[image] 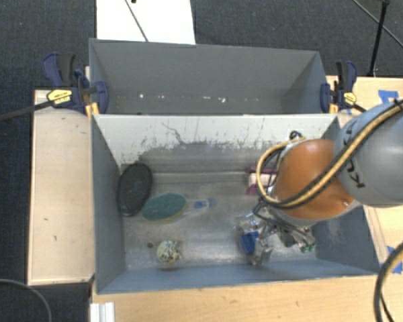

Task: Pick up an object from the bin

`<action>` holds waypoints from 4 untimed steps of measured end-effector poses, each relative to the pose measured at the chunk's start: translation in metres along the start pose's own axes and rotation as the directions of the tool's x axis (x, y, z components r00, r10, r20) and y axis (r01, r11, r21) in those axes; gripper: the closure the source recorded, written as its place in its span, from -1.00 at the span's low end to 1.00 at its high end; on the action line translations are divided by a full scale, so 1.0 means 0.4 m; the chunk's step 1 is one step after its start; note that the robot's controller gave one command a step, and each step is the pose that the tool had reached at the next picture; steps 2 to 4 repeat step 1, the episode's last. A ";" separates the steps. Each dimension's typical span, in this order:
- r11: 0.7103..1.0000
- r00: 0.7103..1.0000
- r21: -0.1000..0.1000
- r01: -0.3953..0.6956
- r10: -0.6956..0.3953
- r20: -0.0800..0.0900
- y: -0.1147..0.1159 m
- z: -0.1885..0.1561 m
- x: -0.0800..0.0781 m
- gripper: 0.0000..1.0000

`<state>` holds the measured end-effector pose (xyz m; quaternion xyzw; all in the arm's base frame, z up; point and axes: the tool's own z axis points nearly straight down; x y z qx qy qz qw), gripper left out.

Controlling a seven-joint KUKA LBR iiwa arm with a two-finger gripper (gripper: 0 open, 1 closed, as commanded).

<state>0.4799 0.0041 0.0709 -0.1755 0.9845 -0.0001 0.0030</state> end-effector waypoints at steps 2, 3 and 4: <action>1.000 1.000 0.002 0.006 -0.006 0.005 0.004 -0.427 -0.009 1.00; 1.000 1.000 0.002 0.006 -0.006 0.005 0.004 -0.427 -0.009 1.00; 1.000 1.000 0.002 0.006 -0.006 0.005 0.004 -0.427 -0.009 1.00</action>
Offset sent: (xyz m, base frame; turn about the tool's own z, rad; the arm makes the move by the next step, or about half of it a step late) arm -0.0005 0.0023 0.1657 -0.0093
